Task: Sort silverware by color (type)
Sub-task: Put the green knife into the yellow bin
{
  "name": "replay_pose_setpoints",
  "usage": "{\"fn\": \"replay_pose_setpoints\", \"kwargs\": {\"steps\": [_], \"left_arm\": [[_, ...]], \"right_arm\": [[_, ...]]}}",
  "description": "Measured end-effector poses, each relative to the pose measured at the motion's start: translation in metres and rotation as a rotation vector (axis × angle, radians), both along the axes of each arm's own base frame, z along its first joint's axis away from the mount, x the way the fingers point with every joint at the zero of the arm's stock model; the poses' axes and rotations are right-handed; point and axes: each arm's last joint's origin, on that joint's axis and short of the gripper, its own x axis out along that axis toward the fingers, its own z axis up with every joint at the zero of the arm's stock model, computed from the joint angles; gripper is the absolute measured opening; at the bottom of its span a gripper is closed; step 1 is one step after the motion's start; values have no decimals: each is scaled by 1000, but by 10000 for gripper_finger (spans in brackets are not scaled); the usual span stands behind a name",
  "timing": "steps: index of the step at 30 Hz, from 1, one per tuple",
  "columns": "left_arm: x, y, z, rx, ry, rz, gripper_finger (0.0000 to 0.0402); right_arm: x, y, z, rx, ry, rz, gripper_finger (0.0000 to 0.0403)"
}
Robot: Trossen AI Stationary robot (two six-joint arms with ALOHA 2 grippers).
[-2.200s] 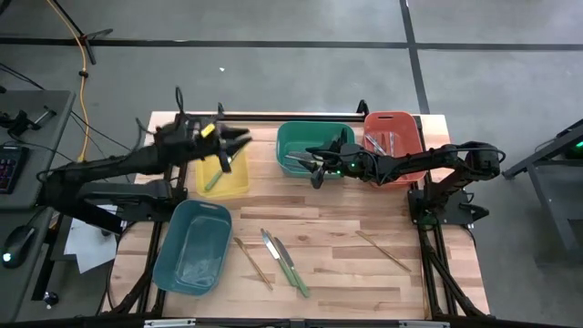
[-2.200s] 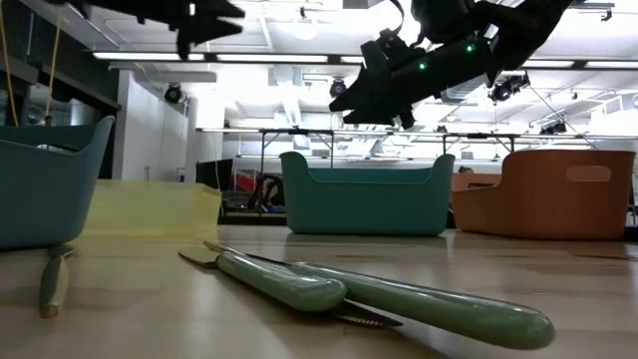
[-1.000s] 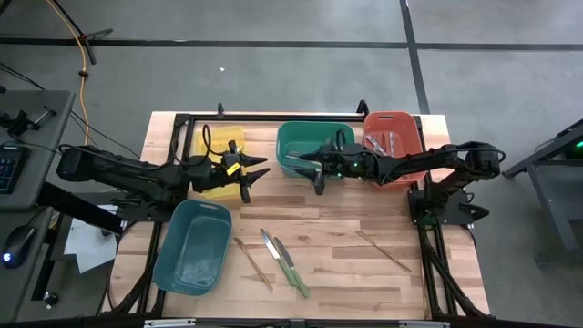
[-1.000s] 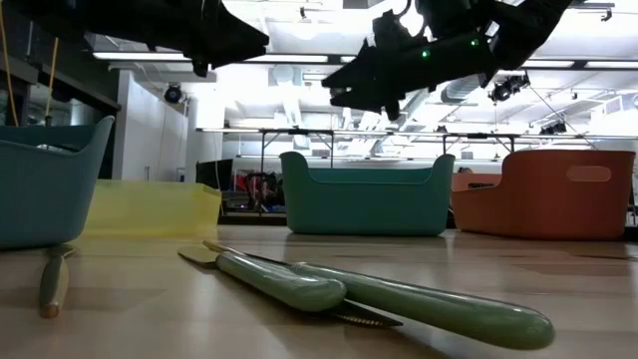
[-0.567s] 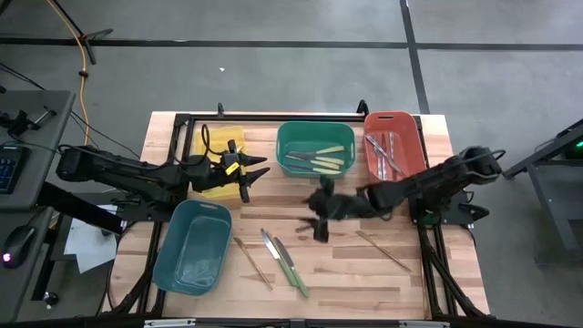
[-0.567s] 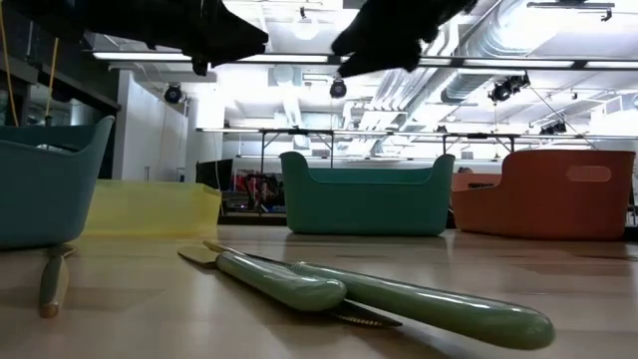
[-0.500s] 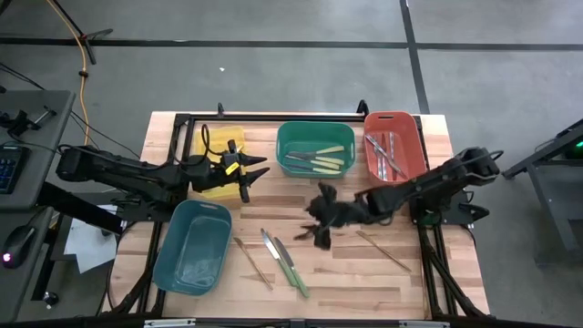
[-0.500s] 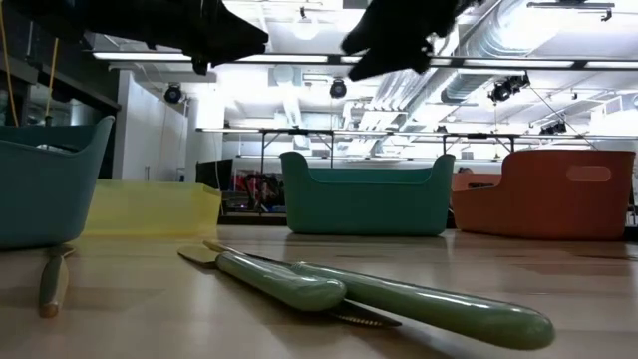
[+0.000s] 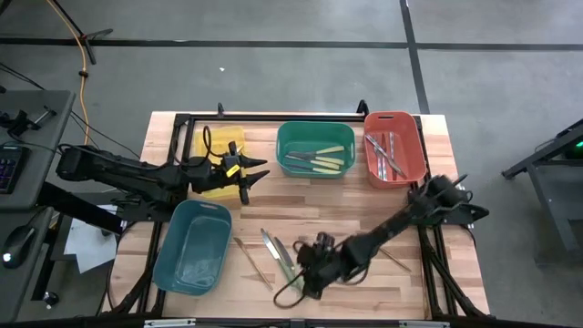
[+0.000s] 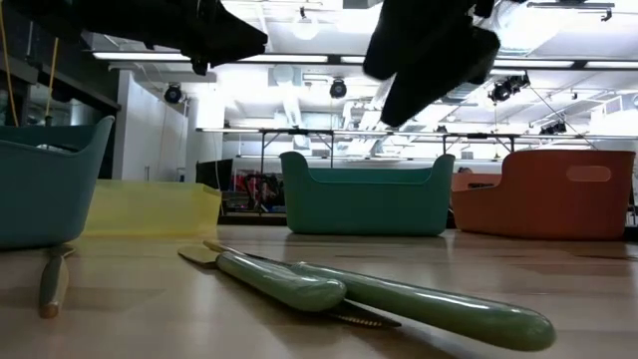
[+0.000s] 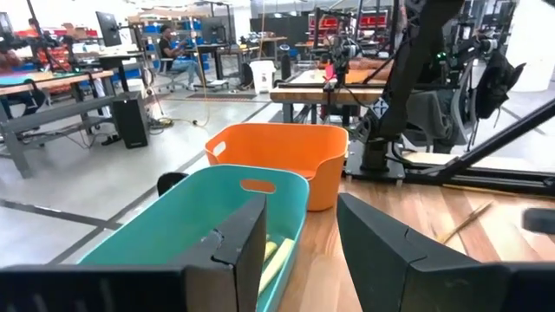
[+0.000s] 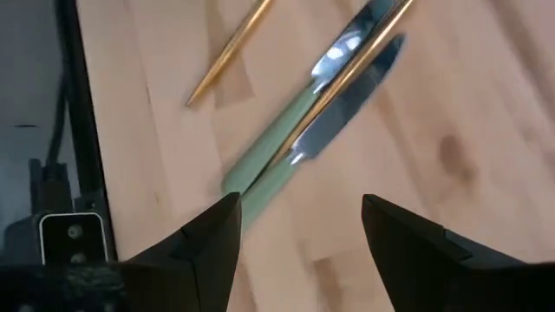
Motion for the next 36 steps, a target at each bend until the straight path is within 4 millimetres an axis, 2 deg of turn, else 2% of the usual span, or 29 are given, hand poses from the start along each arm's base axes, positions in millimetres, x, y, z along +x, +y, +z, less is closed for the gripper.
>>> {"fn": "replay_pose_setpoints", "kwargs": {"steps": [8,16,28,36], "left_arm": [[0,-6,-1,-117,-23,-26,133],[0,-15,-2,-225,-44,-62,133],[0,-16,1,-228,-72,-66,133],[0,-16,5,-182,-101,-70,133]], "right_arm": [[25,46,-19,-33,149,-64,222],[40,73,-39,-12,186,-138,222],[36,75,-46,34,250,-266,222],[43,71,-46,96,241,-310,222]]}}
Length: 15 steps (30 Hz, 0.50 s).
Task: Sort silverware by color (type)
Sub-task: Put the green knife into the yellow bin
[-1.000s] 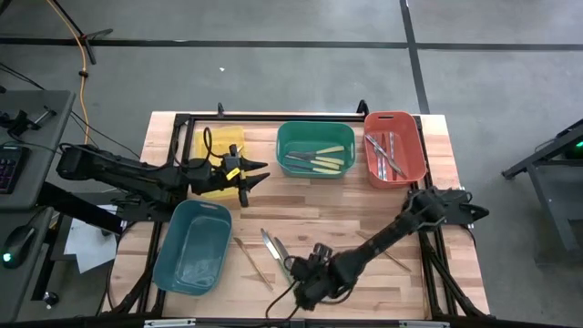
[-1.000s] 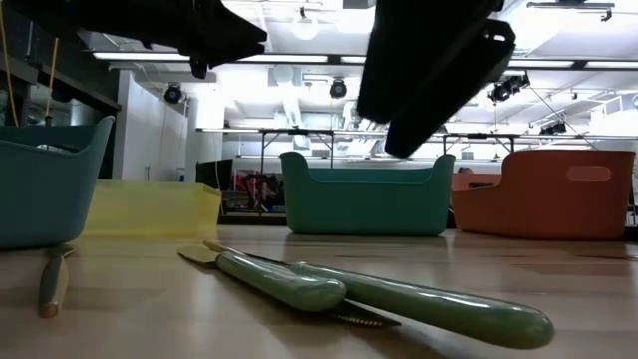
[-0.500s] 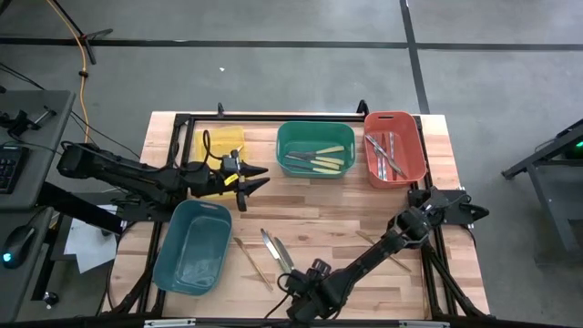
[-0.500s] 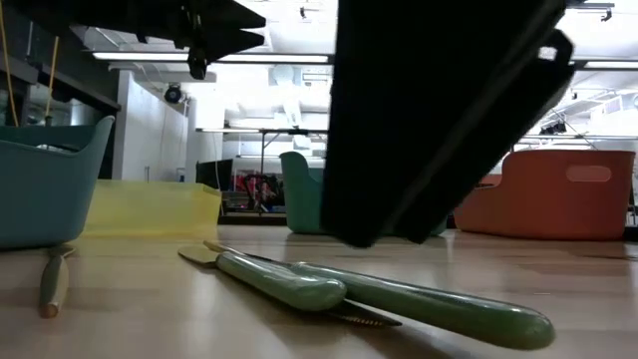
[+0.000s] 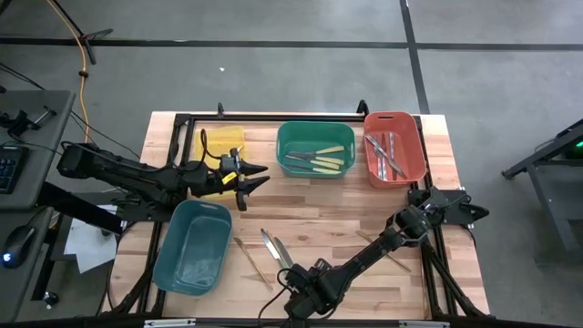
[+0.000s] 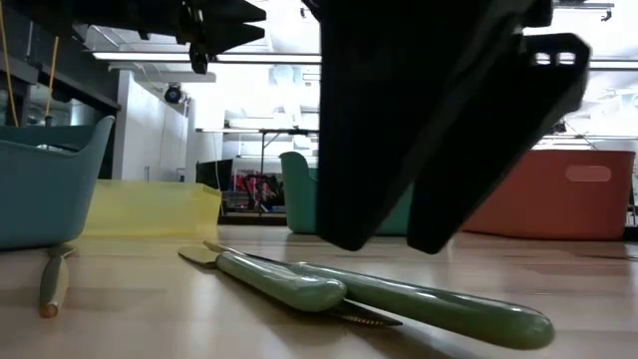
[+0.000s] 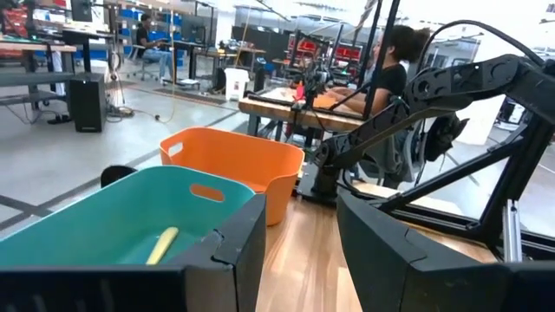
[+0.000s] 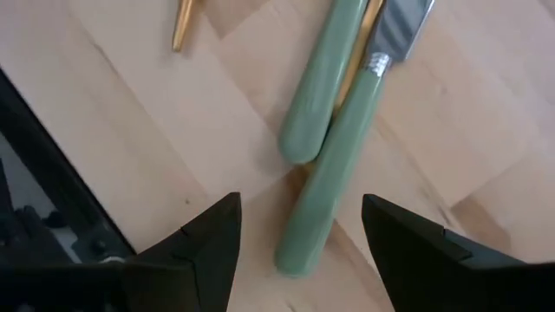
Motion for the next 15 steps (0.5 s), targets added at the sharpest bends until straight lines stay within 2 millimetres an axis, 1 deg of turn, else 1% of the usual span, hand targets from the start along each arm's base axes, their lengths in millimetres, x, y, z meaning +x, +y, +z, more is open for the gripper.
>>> {"fn": "replay_pose_setpoints", "kwargs": {"steps": [5,8,11,15], "left_arm": [[0,0,0,1,1,0,133],[0,0,0,1,1,0,133],[0,0,0,1,1,0,133],[0,0,0,1,1,0,133]], "right_arm": [[-1,0,-3,16,26,-22,222],[1,1,-18,41,84,-16,216],[2,2,-24,57,102,-5,205],[1,2,-25,39,99,-8,183]]}}
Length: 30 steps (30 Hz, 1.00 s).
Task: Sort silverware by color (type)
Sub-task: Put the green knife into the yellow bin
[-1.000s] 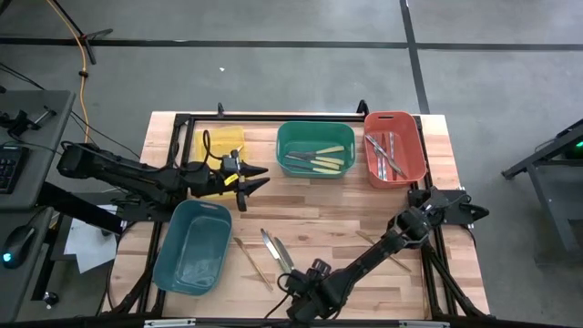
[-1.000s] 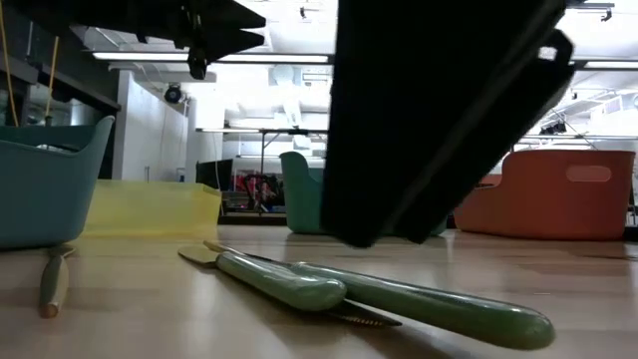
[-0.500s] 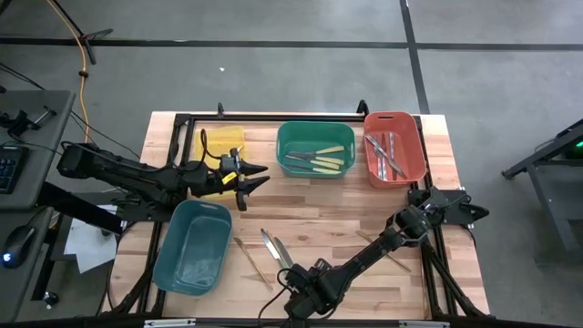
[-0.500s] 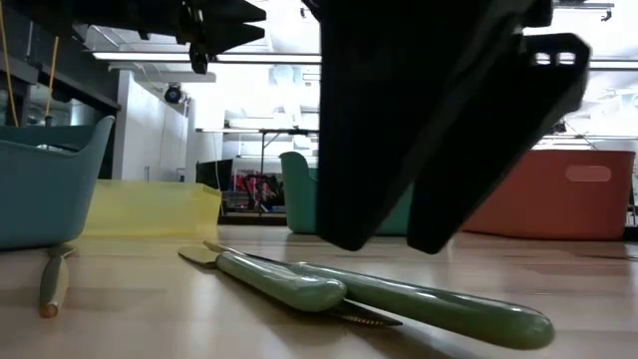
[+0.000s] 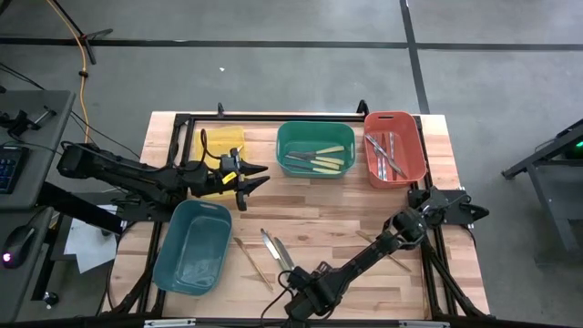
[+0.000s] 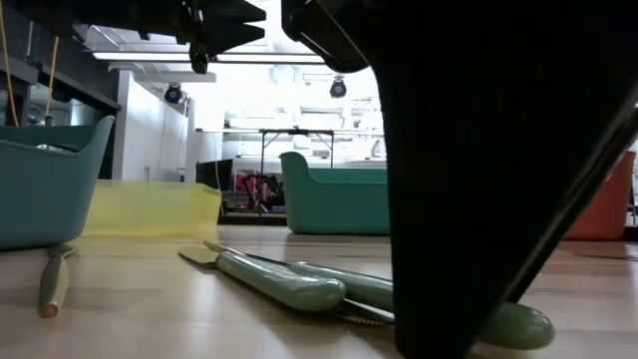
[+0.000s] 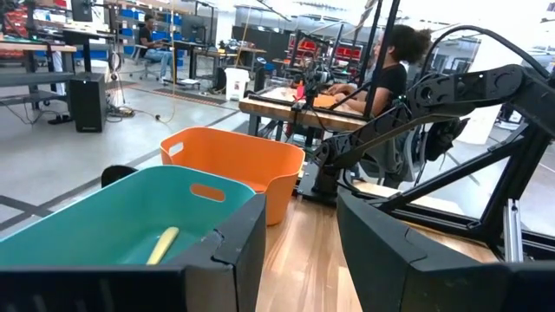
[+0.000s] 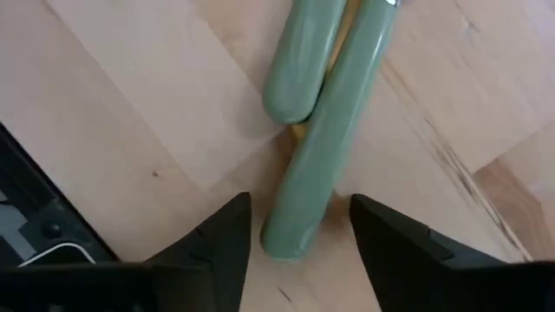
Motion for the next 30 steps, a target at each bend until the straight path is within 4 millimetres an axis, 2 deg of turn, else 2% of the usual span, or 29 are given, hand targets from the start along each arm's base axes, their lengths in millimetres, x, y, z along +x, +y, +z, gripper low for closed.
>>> {"fn": "replay_pose_setpoints", "kwargs": {"steps": [4,12,24,30], "left_arm": [[0,0,0,0,0,0,133],[0,0,0,-1,0,0,133],[0,0,0,-1,0,0,133],[0,0,0,-1,1,0,133]], "right_arm": [[-1,-1,-1,-10,12,-3,146],[-3,-3,-3,-43,25,-5,49],[-7,-7,-3,-98,66,27,48],[-15,-14,-3,-203,123,37,48]]}}
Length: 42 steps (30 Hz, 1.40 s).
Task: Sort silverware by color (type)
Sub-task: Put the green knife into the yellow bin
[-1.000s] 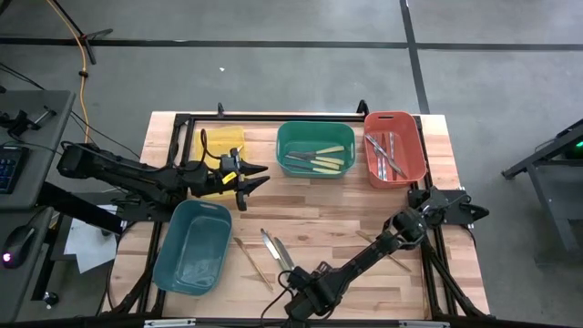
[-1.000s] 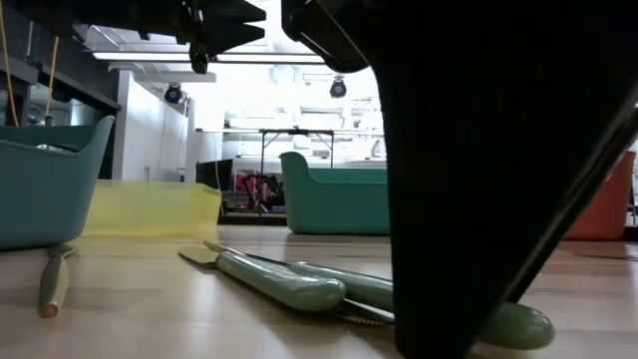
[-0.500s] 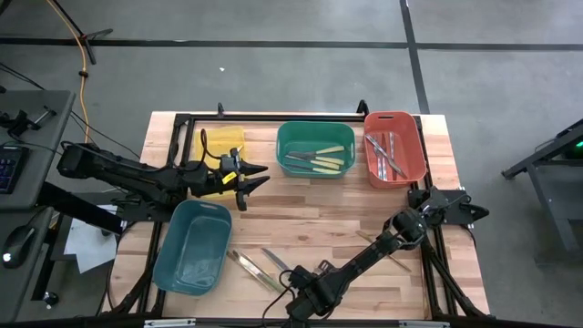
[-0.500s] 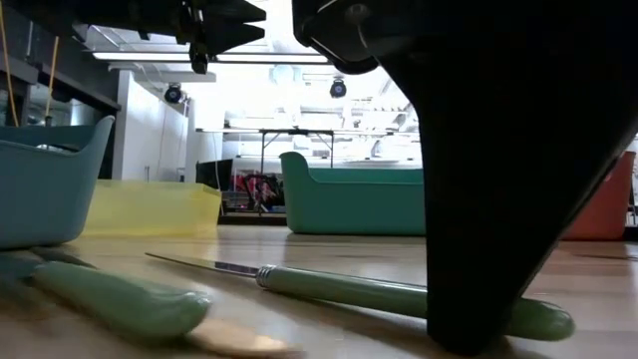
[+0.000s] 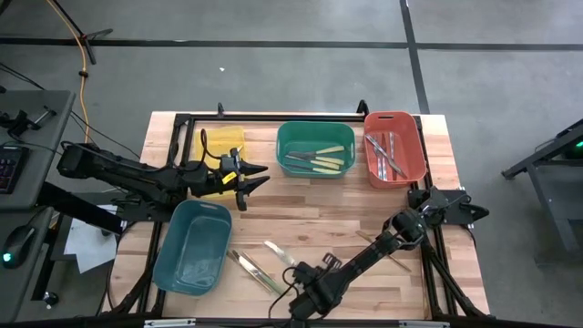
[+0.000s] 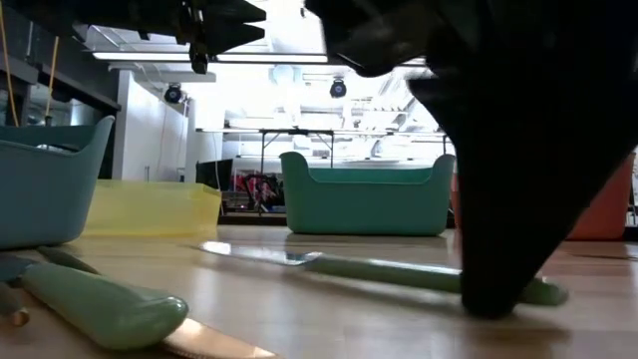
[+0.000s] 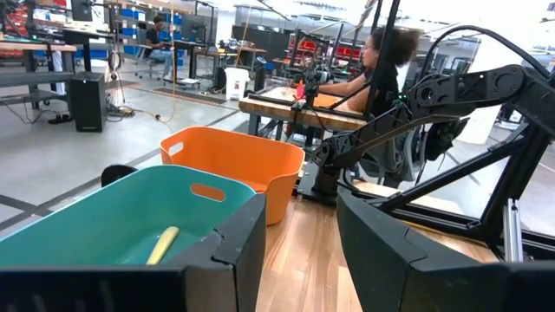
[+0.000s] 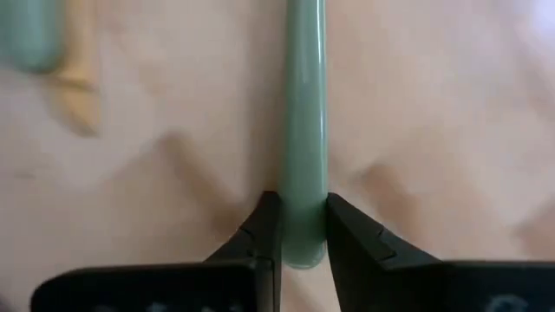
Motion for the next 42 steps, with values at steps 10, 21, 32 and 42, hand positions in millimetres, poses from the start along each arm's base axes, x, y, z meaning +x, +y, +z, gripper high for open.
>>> {"fn": "replay_pose_setpoints", "kwargs": {"steps": [10,21,32,42], "left_arm": [[0,0,0,0,1,0,133],[0,-1,-1,-36,2,-40,133],[0,-2,-1,-50,-4,-60,133],[0,-5,2,54,-11,-69,133]], "right_arm": [[-20,-17,12,-179,163,5,48],[-34,-19,20,-255,272,45,48],[-89,-63,65,-213,97,-91,48],[-140,-114,60,-169,-539,-199,48]]}}
